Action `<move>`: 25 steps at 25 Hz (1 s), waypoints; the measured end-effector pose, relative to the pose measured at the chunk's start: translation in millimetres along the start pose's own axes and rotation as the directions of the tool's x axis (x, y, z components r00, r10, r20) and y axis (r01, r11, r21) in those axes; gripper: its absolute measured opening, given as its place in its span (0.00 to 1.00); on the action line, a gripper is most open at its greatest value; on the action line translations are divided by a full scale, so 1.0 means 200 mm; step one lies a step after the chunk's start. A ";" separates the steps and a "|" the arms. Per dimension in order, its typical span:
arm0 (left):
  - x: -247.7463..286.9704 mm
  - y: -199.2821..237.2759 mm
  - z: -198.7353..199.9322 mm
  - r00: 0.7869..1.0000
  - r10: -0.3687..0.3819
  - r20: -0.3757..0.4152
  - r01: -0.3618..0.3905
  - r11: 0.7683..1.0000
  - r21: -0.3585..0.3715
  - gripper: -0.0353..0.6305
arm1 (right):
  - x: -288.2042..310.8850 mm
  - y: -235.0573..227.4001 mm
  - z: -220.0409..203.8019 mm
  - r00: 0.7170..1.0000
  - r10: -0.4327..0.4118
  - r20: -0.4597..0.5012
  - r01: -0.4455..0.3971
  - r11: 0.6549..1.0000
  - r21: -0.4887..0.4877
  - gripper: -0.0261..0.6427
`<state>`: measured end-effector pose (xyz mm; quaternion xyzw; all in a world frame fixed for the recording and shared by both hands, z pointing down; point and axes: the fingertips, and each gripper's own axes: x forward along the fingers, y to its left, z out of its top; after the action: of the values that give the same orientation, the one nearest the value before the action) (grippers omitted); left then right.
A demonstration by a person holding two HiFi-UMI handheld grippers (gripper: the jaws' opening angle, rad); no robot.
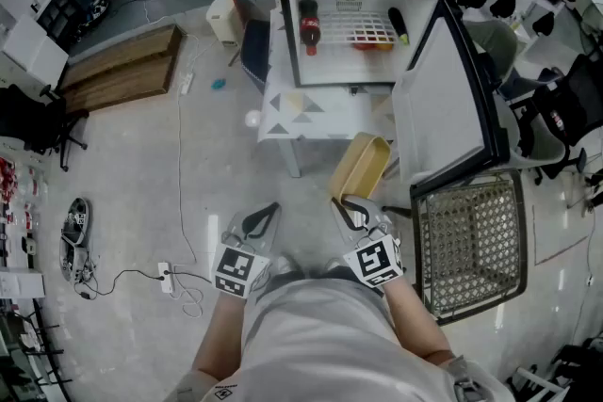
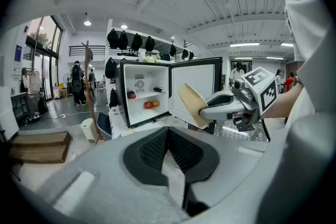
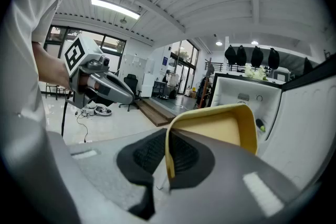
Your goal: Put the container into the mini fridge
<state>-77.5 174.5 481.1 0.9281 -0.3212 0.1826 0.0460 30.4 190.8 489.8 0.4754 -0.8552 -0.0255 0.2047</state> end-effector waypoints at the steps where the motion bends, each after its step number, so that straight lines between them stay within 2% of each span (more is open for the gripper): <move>1: -0.03 0.01 -0.02 1.000 0.001 -0.005 -0.001 1.000 -0.008 0.07 | 0.01 0.03 0.01 1.000 -0.004 -0.007 0.004 1.000 -0.001 0.06; 7: -0.18 0.09 -0.09 1.000 -0.014 0.006 0.014 0.999 -0.033 0.07 | 0.09 0.20 0.10 1.000 0.014 -0.020 -0.013 1.000 0.006 0.06; 14: -0.29 0.27 -0.14 0.999 -0.031 0.030 0.032 0.999 -0.043 0.07 | 0.24 0.32 0.19 0.997 -0.014 -0.071 0.010 0.998 -0.062 0.06; 20: -0.31 0.36 -0.25 0.995 -0.104 0.012 0.104 0.994 -0.015 0.07 | 0.36 0.42 0.18 0.994 -0.041 -0.102 0.037 0.998 -0.048 0.06; 25: -0.28 0.50 -0.27 0.995 -0.103 0.019 0.104 0.994 -0.030 0.07 | 0.42 0.43 0.13 0.988 -0.064 -0.142 0.061 0.998 -0.030 0.06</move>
<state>-195.7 138.7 507.9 0.9442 -0.2760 0.1668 0.0670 -86.5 164.6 513.0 0.4999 -0.8226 -0.0089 0.2708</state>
